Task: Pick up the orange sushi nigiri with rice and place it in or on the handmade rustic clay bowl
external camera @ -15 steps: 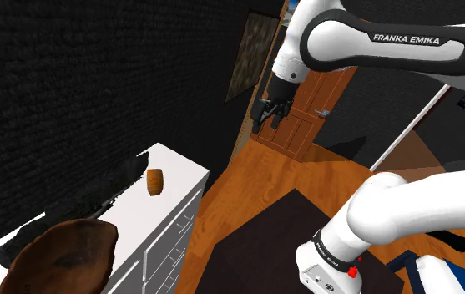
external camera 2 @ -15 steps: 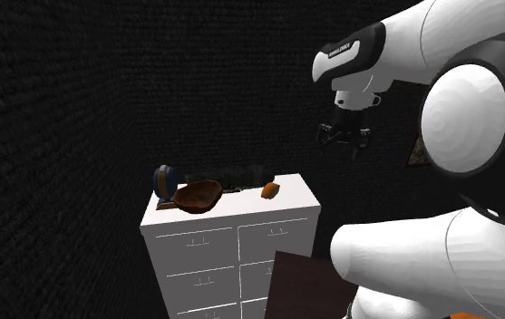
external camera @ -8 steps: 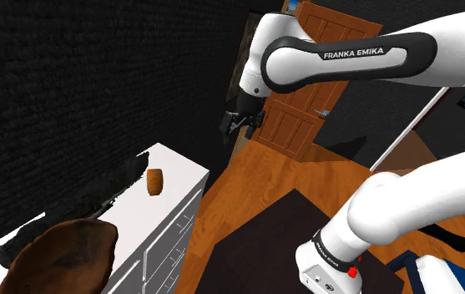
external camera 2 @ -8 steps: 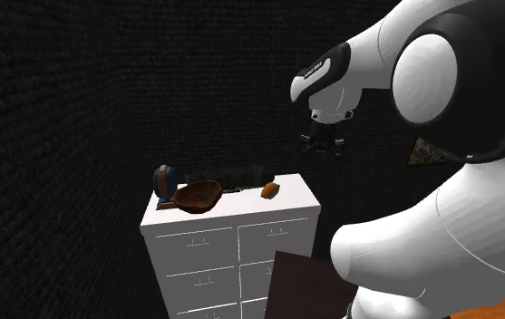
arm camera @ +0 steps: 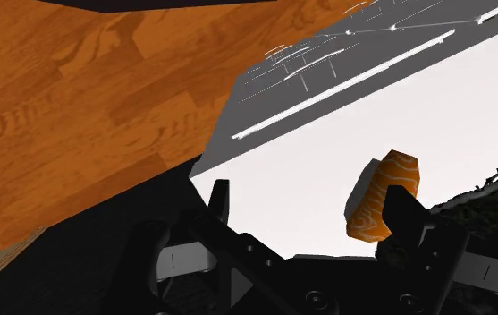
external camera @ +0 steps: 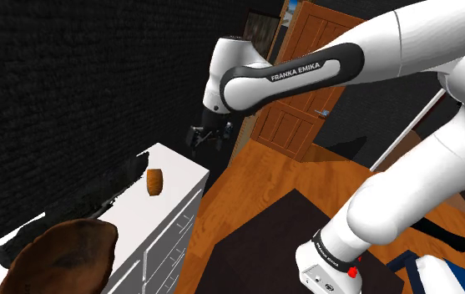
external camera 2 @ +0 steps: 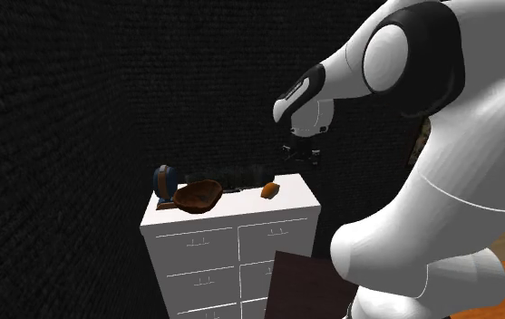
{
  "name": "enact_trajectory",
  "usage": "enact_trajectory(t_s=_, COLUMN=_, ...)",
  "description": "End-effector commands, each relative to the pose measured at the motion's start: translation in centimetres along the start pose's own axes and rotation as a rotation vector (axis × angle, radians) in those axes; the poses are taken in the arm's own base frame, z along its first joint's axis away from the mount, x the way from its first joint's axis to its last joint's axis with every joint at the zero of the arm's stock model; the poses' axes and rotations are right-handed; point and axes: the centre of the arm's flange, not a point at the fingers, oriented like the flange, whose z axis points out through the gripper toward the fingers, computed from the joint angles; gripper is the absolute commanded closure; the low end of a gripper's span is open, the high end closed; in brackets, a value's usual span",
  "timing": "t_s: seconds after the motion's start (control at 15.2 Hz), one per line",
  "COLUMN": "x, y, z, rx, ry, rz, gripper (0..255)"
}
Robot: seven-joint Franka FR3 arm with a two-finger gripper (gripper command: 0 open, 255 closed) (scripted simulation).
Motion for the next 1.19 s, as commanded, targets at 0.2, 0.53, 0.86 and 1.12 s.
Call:
enact_trajectory(t_s=0.2, x=3.1, y=-4.1, z=4.2, rx=-0.006, ry=0.002, rz=0.031, gripper=0)
enact_trajectory(t_s=0.53, x=6.3, y=-8.1, z=8.5, rx=-0.013, ry=0.003, rz=0.061, gripper=0)
enact_trajectory(t_s=0.86, x=9.7, y=-11.8, z=12.7, rx=-0.021, ry=0.004, rz=0.091, gripper=0)
enact_trajectory(t_s=1.12, x=10.3, y=-12.4, z=15.0, rx=-0.022, ry=0.004, rz=0.096, gripper=0)
